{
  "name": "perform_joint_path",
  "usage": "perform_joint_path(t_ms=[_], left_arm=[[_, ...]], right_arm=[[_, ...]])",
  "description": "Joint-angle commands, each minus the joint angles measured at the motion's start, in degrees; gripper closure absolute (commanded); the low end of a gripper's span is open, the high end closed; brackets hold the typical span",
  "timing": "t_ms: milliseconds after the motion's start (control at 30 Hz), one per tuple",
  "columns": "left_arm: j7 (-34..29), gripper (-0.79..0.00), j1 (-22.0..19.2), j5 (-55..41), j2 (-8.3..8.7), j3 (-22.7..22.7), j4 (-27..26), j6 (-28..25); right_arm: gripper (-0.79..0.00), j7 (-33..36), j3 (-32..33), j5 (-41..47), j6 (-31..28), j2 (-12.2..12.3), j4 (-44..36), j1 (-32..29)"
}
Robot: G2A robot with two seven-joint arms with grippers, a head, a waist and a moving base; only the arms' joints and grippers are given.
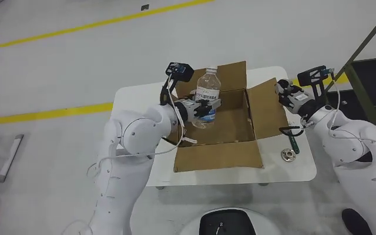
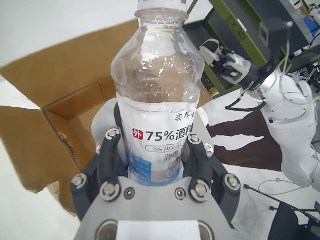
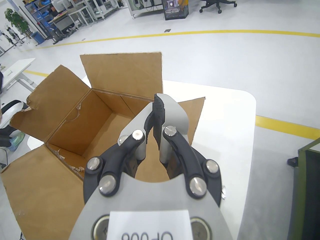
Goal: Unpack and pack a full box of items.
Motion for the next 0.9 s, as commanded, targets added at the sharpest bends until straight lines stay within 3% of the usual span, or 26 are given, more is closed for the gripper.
perform_joint_path(t_ms=[0, 433, 500, 667, 867], left_arm=[[-0.02, 0.0, 0.02, 0.01, 0.01, -0.17, -0.17, -0.04], [-0.02, 0.0, 0.02, 0.01, 0.01, -0.17, -0.17, -0.04], [2.2, 0.0, 0.82, 0.38, 0.0, 0.13, 0.36, -0.23], [5.54, 0.0, -1.88, -1.24, -0.82, 3.13, 7.86, 3.52], [3.09, 0.0, -7.5, -5.11, -2.23, 6.63, 18.07, 12.14]], right_arm=[[0.0, 0.05, 0.41, 0.13, -0.05, 0.05, -0.1, -0.25], [0.0, 1.05, 0.21, 0.72, -0.23, 0.14, -0.23, -0.6], [0.0, 1.15, -0.16, 0.53, -0.34, 0.13, 0.01, -0.29], [0.0, 0.95, -0.62, 0.19, -0.5, 0.12, 0.32, 0.31], [0.0, 0.55, -0.52, 0.08, -0.28, 0.15, 0.3, 0.3]])
